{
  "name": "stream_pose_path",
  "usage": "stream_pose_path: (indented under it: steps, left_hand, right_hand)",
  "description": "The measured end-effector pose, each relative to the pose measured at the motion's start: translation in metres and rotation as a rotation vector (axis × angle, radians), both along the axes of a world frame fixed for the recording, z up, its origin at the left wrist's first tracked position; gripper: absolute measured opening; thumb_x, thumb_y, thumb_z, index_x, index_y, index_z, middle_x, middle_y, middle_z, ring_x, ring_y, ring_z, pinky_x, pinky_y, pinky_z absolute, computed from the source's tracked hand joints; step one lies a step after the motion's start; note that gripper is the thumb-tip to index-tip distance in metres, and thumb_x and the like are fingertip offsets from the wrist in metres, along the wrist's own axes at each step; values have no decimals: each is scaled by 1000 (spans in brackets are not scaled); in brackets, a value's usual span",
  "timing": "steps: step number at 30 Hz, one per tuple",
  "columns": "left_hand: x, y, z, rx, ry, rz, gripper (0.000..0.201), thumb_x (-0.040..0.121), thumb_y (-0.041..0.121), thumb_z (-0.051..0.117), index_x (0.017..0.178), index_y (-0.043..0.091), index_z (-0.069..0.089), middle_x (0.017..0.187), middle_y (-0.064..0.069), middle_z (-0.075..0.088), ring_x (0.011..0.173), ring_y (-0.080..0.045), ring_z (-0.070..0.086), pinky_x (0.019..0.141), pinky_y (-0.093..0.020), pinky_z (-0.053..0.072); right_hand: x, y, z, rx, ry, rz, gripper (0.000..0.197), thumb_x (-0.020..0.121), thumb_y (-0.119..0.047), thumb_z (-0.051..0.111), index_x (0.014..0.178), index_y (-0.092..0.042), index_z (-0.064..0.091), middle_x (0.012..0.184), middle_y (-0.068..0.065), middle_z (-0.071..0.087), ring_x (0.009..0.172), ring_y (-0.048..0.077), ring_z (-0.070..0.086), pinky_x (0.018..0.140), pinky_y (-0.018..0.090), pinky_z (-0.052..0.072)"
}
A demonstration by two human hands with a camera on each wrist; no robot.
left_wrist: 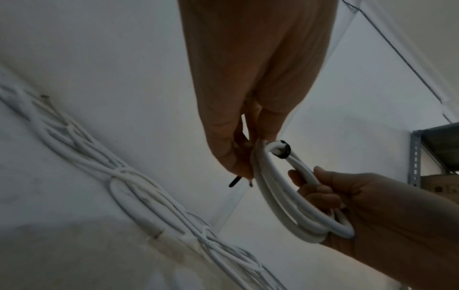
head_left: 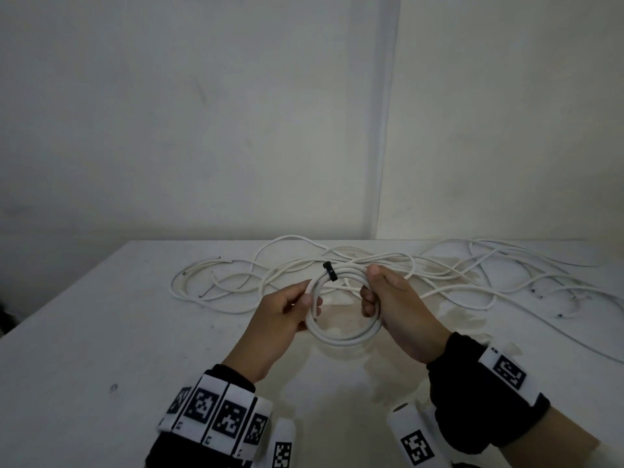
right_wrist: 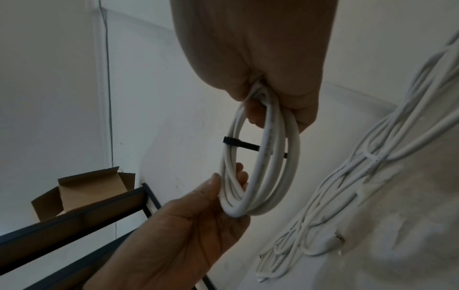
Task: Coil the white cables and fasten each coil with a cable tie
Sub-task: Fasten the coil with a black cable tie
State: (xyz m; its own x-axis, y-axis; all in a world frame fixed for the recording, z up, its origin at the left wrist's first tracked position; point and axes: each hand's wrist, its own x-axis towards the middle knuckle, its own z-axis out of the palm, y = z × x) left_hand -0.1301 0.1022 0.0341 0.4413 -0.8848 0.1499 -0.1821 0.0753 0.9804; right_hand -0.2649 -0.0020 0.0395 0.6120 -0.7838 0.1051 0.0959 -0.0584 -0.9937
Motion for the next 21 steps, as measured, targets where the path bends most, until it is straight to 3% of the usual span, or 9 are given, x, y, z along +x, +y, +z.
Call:
stream_pose_path:
  steps: [3, 5, 7, 9, 10, 12, 14, 17, 21]
  left_hand:
    - [12, 7, 0, -42, -35, 61, 26, 94, 6, 45, 106, 24, 60, 81, 0, 65, 68, 0, 62, 66, -14, 53]
    - [19, 12, 0, -52, -73, 103, 29, 94, 6, 46, 98, 31, 61, 81, 2, 66, 70, -3, 62, 67, -14, 54]
    - [28, 17, 0, -44, -100, 147, 33, 94, 7, 47, 90, 37, 60, 80, 3, 66, 75, -9, 61, 75, -21, 54]
    - [36, 20, -2, -18, -127, 195, 31, 94, 9, 48, 93, 37, 62, 80, 3, 67, 79, -14, 62, 84, -33, 53]
    - [41, 21, -3, -3, -137, 214, 27, 94, 10, 49, 100, 32, 64, 81, 3, 68, 81, -15, 62, 87, -37, 52]
    - [50, 23, -6, 22, -158, 245, 27, 93, 11, 49, 115, 19, 63, 84, 2, 69, 83, -16, 64, 90, -40, 52]
    - [59, 25, -8, 32, -189, 269, 27, 93, 12, 49, 117, 16, 62, 85, -2, 69, 81, -16, 63, 89, -39, 52]
    - [73, 30, -11, 50, -231, 289, 25, 94, 12, 49, 111, 19, 65, 84, -1, 69, 81, -17, 64, 83, -32, 52]
    - [94, 41, -11, 84, -261, 280, 23, 94, 10, 48, 97, 28, 62, 83, 5, 67, 79, -14, 64, 74, -21, 50]
  right_hand:
    - [10, 5, 1, -78, 58, 9, 30, 101, -23, 30, 80, -16, 50, 64, -3, 46, 58, 12, 46, 62, 23, 40]
    - [18, 10, 2, -160, 118, 3, 26, 101, -23, 30, 104, -22, 56, 82, -3, 57, 68, 8, 55, 64, 16, 46]
    - [26, 15, 2, -211, 172, 24, 34, 100, -25, 31, 129, -19, 46, 107, -2, 60, 81, 2, 59, 71, 10, 46]
    - [34, 22, 2, -244, 243, 65, 42, 100, -26, 31, 141, -18, 33, 128, 0, 52, 95, -1, 55, 79, 4, 42]
    - [38, 26, 1, -253, 277, 92, 44, 100, -27, 32, 143, -19, 28, 135, -1, 46, 104, 1, 52, 89, 5, 39]
    - [46, 30, 0, -263, 325, 125, 49, 100, -28, 34, 146, -20, 20, 138, -5, 39, 114, 3, 39, 107, 18, 26]
    - [54, 33, -1, -255, 350, 148, 52, 99, -26, 36, 147, -20, 17, 135, -8, 36, 121, 3, 32, 107, 18, 18]
    - [64, 33, -7, -237, 399, 203, 52, 99, -27, 38, 147, -22, 18, 150, -13, 22, 138, 1, 18, 109, 15, 13]
    - [81, 32, -11, -202, 442, 296, 50, 98, -28, 40, 145, -23, 25, 147, -13, 31, 137, 6, 28, 116, 27, 20]
